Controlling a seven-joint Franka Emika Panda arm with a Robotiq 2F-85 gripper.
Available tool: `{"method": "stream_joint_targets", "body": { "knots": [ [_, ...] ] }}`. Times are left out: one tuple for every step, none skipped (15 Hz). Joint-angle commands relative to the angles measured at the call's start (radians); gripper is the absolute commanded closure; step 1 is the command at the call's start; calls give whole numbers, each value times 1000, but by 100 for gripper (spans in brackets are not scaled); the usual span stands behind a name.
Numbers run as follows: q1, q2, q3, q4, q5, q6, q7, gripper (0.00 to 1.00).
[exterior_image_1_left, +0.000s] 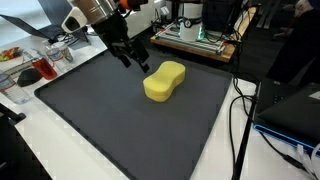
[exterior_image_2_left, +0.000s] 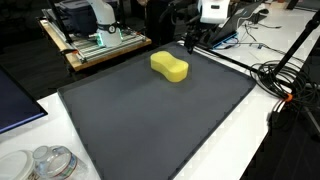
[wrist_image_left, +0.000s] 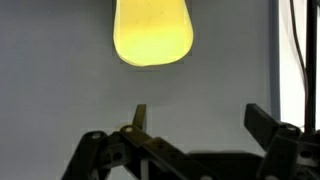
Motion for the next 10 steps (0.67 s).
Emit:
{"method": "stream_joint_targets", "body": {
  "knots": [
    [-19,123,-10,222,24,-171,4,0],
    [-27,156,-8,274,35,-206,-1,0],
    [-30,187,-10,318,36,-230,8,0],
    [-41,220,-6,361,51,-252,3,0],
    [-52,251,-3,397,66,-268,4,0],
    [-64,282,1,429,85,-283,3,0],
    [-74,311,4,459,101,-303,2,0],
    [-86,338,8,483,119,-315,1,0],
    [-97,354,13,493,138,-321,-5,0],
    [-109,365,20,497,158,-322,-16,0]
  ]
}}
